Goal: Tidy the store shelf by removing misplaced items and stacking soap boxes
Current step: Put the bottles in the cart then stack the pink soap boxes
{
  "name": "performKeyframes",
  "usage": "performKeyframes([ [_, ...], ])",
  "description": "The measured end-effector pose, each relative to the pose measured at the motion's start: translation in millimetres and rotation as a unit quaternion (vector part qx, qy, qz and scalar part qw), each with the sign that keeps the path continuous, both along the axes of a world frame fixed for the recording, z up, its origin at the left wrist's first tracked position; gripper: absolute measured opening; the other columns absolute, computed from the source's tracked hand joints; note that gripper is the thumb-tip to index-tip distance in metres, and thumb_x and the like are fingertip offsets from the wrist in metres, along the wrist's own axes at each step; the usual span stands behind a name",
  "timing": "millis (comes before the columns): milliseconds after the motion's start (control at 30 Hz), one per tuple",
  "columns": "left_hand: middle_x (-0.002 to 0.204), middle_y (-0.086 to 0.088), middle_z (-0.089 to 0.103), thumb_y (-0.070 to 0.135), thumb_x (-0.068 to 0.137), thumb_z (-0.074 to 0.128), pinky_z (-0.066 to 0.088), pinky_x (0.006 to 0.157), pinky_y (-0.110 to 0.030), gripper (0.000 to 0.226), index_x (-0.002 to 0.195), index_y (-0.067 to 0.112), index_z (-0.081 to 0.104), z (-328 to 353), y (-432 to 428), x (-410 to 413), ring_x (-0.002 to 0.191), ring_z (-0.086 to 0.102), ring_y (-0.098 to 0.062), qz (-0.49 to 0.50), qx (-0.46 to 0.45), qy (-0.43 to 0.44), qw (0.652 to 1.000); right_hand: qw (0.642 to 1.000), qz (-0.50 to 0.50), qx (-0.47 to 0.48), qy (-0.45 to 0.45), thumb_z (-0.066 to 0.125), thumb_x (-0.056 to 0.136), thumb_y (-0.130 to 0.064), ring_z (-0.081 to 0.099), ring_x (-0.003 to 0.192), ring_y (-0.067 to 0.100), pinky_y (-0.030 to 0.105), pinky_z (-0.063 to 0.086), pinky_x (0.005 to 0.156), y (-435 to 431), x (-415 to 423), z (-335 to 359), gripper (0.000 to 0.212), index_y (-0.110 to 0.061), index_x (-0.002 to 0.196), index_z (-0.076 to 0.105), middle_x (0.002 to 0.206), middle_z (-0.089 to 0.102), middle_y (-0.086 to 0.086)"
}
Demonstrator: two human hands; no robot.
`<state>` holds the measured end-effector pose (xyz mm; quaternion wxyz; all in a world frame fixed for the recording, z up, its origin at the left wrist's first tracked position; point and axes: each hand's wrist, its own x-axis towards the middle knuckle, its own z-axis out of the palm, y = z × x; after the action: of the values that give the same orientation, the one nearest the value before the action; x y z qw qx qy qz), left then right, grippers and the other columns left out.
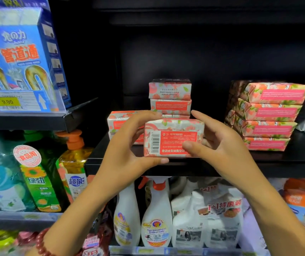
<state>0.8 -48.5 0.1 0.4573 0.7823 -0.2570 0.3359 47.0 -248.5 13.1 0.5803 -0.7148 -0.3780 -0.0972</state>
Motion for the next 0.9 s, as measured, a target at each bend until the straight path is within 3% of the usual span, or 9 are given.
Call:
performKeyframes([
  [133, 0.142, 0.011, 0.041, 0.033, 0.072, 0.075, 0.044, 0.103, -0.039, 0.07, 0.134, 0.029, 0.042, -2.9, 2.9, 3.0, 0.134, 0.039, -0.012, 0.06, 0.048, -0.054, 0.996, 0.998, -0.024, 0.046, -0.028, 0.074, 0.067, -0.019, 0.061, 0.106, 0.004, 0.02, 0.052, 0.086, 7.5, -2.5, -2.5, 0.057, -0.017, 0.121, 0.055, 0.114, 0.062, -0.007],
  [267, 0.131, 0.016, 0.054, 0.056, 0.056, 0.08, 0.048, 0.094, -0.023, 0.093, 0.137, 0.039, 0.037, 1.6, 8.9, -1.8, 0.119, 0.054, -0.003, 0.037, -0.054, 0.064, 0.996, 0.97, -0.136, 0.046, -0.194, 0.076, 0.073, 0.002, 0.058, 0.107, 0.009, 0.019, 0.049, 0.087, 15.7, -1.8, -11.1, 0.042, -0.01, 0.109, 0.057, 0.11, 0.06, -0.002],
  [333, 0.121, 0.019, 0.062, 0.069, 0.054, 0.075, 0.05, 0.09, -0.021, 0.087, 0.13, 0.037, 0.046, 4.6, 11.1, -3.3, 0.112, 0.059, -0.002, 0.03, -0.074, 0.098, 0.992, 0.957, -0.146, 0.063, -0.243, 0.07, 0.075, 0.006, 0.056, 0.107, 0.008, 0.021, 0.048, 0.089, 20.5, 0.3, -15.3, 0.037, -0.01, 0.106, 0.057, 0.109, 0.058, -0.002],
  [467, 0.114, 0.01, 0.068, 0.039, 0.061, 0.079, 0.053, 0.089, -0.03, 0.065, 0.12, 0.023, 0.059, 5.9, 11.9, -4.8, 0.107, 0.064, -0.009, 0.008, -0.08, 0.087, 0.993, 0.95, -0.125, 0.089, -0.271, 0.056, 0.076, -0.007, 0.053, 0.11, 0.007, 0.015, 0.043, 0.091, 30.1, 1.8, -17.2, 0.029, -0.016, 0.102, 0.05, 0.109, 0.055, -0.002],
  [567, 0.113, 0.005, 0.068, 0.035, 0.061, 0.08, 0.053, 0.089, -0.029, 0.065, 0.12, 0.015, 0.06, 5.8, 16.2, -6.3, 0.108, 0.064, -0.012, 0.023, -0.085, 0.05, 0.995, 0.959, -0.112, 0.076, -0.248, 0.057, 0.075, -0.011, 0.05, 0.115, 0.004, 0.011, 0.04, 0.093, 33.1, 3.2, -17.9, 0.034, -0.018, 0.107, 0.048, 0.115, 0.054, -0.003],
  [667, 0.11, 0.008, 0.069, 0.037, 0.062, 0.078, 0.052, 0.086, -0.023, 0.056, 0.114, 0.024, 0.061, 12.1, 23.0, -6.8, 0.107, 0.064, -0.01, 0.059, -0.102, 0.0, 0.993, 0.97, -0.117, 0.049, -0.207, 0.069, 0.08, -0.018, 0.05, 0.119, 0.007, 0.012, 0.04, 0.095, 29.1, 7.7, -18.2, 0.045, -0.015, 0.12, 0.05, 0.123, 0.053, -0.003],
  [767, 0.107, 0.013, 0.069, 0.039, 0.066, 0.077, 0.053, 0.083, -0.02, 0.046, 0.109, 0.032, 0.061, 20.9, 30.4, -0.9, 0.104, 0.064, -0.006, 0.102, -0.13, -0.027, 0.986, 0.969, -0.138, -0.028, -0.205, 0.071, 0.076, -0.035, 0.051, 0.115, 0.004, 0.011, 0.038, 0.096, 20.9, 16.5, -22.3, 0.045, -0.018, 0.116, 0.06, 0.118, 0.057, -0.01],
  [900, 0.109, 0.009, 0.067, 0.036, 0.074, 0.076, 0.053, 0.086, -0.022, 0.045, 0.113, 0.022, 0.06, 25.9, 38.3, 14.2, 0.103, 0.063, -0.004, 0.158, -0.121, -0.031, 0.979, 0.961, -0.13, -0.163, -0.182, 0.064, 0.071, -0.056, 0.053, 0.11, 0.001, 0.018, 0.042, 0.095, 17.5, 25.8, -35.5, 0.047, -0.027, 0.108, 0.066, 0.112, 0.061, -0.016],
])
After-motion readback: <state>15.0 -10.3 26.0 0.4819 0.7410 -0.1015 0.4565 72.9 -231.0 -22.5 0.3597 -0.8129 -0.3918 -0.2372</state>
